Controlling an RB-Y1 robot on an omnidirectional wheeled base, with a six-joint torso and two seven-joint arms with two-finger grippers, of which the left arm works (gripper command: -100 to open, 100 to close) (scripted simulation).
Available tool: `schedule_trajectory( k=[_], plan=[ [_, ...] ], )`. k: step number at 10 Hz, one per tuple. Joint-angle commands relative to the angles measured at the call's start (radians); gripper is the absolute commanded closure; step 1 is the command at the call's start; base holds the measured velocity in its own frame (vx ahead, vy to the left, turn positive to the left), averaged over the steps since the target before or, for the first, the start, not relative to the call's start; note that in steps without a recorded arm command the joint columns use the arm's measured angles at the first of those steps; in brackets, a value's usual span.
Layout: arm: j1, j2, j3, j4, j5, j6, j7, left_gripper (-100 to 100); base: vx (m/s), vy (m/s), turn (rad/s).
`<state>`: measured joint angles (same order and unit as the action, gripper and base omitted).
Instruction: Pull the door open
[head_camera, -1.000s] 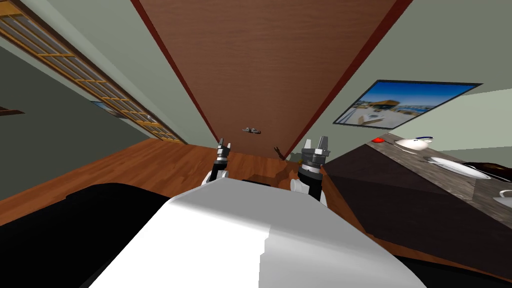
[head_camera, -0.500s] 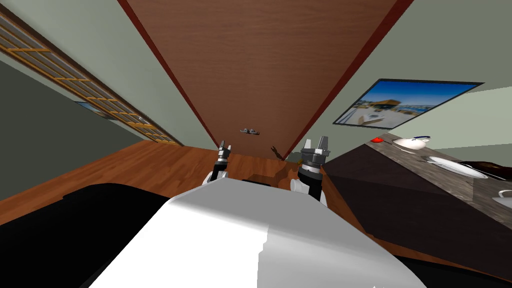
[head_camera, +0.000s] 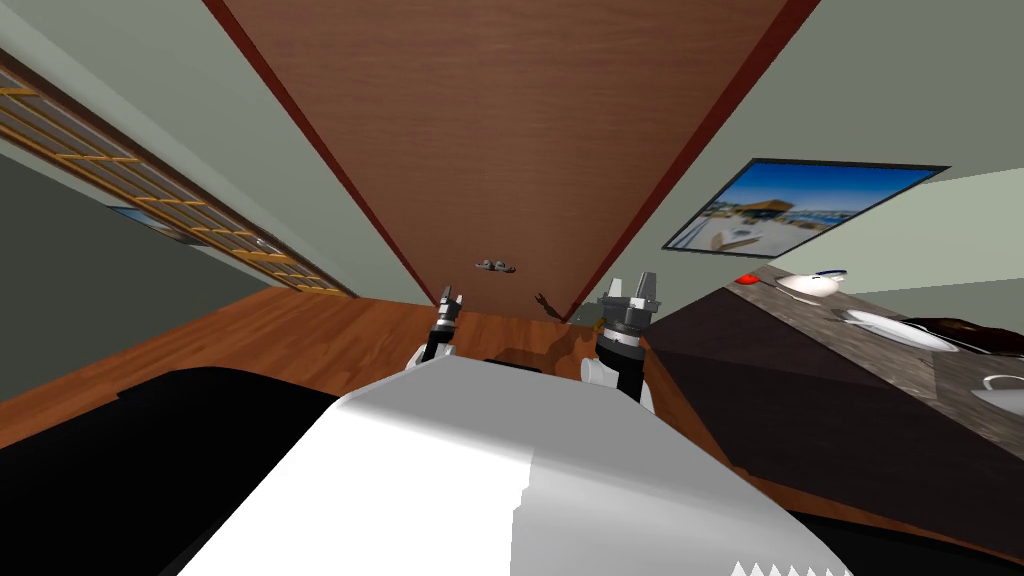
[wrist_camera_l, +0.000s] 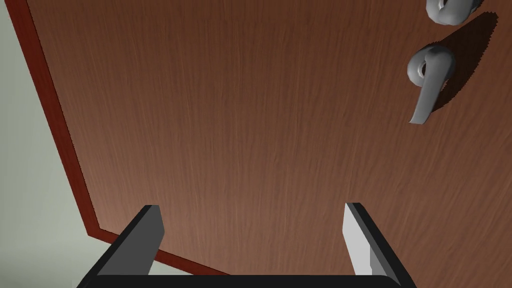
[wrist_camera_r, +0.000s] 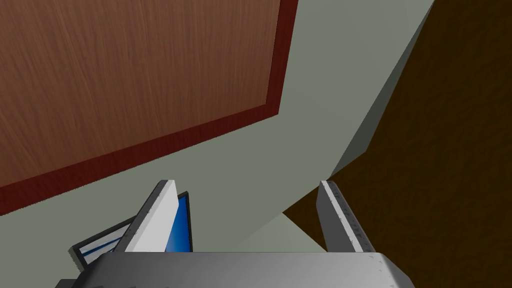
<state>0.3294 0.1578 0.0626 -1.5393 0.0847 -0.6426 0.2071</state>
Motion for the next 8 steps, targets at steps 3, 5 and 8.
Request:
schedule_trajectory(
  k=[3,5,8],
  plan=[
    [-0.019,0.019,0.005,0.082,0.002,-0.026,0.007,-100,0.074,0.005,-0.033],
    [-0.026,0.025,0.006,0.112,0.003,-0.035,0.009,-100,0.064,0.001,-0.041],
    [-0.050,0.043,0.011,0.202,0.004,-0.061,0.015,-100,0.077,-0.001,-0.051]
  ],
)
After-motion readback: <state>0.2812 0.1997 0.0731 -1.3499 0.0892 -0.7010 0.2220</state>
